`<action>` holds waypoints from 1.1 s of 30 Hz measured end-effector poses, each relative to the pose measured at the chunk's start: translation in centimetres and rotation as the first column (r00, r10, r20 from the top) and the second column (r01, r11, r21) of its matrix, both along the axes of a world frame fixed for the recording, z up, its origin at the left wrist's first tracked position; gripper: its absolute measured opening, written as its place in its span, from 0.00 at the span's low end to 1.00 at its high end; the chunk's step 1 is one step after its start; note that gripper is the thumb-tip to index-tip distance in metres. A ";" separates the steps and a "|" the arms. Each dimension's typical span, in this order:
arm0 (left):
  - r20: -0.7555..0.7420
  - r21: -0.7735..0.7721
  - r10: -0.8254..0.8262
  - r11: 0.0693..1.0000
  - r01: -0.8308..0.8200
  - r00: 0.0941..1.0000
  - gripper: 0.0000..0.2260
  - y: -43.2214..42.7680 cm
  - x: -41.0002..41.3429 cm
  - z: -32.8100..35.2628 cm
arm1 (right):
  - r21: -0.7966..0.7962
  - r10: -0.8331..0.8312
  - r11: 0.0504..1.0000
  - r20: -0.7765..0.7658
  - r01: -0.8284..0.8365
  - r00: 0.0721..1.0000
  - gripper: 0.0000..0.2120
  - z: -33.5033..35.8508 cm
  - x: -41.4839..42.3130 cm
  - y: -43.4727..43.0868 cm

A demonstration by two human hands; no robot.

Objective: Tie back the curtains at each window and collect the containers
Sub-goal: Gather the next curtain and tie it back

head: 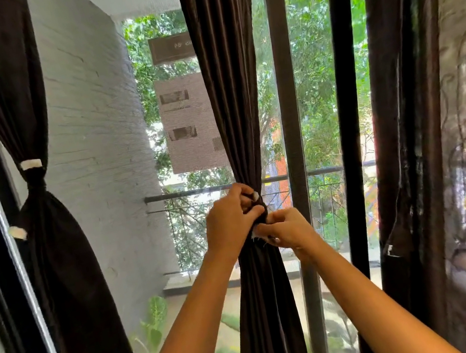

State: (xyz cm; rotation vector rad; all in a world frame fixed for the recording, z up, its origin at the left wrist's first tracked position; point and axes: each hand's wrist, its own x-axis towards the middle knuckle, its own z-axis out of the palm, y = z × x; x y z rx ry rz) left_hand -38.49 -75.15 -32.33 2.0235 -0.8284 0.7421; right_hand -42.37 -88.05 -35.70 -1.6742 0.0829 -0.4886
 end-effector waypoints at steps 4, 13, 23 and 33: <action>0.240 0.060 0.054 0.996 -0.070 0.969 0.07 -0.8 0.1 0.9 | -0.191 -0.047 0.981 -0.016 0.043 0.999 0.14 -0.1 0.3 -0.5; 0.544 0.026 0.148 0.981 -0.192 0.826 0.04 -1.1 1.7 4.9 | -0.506 -0.109 0.862 -0.161 0.012 0.981 0.13 3.2 1.3 -1.8; 0.553 0.124 0.106 0.970 -0.207 0.827 0.04 -2.3 2.8 3.6 | -0.834 -0.305 0.478 -0.453 -0.277 0.838 0.20 4.1 3.6 -1.6; 0.497 0.179 0.081 0.965 -0.193 0.864 0.04 -3.3 3.3 3.1 | -0.803 -0.334 0.349 -0.588 -0.483 0.737 0.14 2.7 7.3 -2.6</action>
